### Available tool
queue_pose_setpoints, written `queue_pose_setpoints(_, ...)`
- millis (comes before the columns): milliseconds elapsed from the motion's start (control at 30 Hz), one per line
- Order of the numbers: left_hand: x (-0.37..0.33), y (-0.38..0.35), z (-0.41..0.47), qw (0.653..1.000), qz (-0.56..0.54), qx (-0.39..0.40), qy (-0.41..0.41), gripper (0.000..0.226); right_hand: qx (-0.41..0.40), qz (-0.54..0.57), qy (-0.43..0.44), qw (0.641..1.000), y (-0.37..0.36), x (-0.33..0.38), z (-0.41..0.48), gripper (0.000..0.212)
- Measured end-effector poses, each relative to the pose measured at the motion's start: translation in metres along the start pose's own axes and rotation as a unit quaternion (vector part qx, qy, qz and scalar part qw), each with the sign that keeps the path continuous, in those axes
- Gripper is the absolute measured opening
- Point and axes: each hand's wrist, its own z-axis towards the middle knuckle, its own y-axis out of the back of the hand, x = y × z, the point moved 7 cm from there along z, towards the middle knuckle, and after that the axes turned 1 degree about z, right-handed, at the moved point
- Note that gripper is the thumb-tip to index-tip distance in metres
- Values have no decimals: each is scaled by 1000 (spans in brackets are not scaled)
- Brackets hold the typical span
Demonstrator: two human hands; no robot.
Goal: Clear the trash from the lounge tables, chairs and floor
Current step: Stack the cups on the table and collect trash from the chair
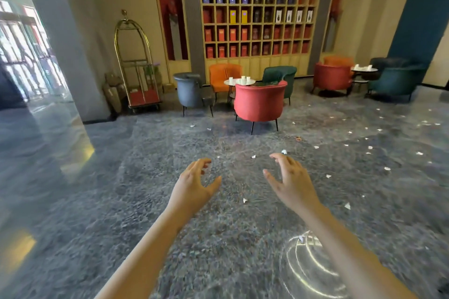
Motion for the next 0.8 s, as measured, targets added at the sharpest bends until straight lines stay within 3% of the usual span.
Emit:
queue_pose_setpoints(467, 108, -130, 375, 1000, 9, 5, -4, 45, -13, 9, 13, 1000, -147, -127, 374, 46)
queue_pose_setpoints(800, 204, -188, 651, 999, 32, 9, 34, 46, 4, 15, 43, 999, -255, -178, 672, 48)
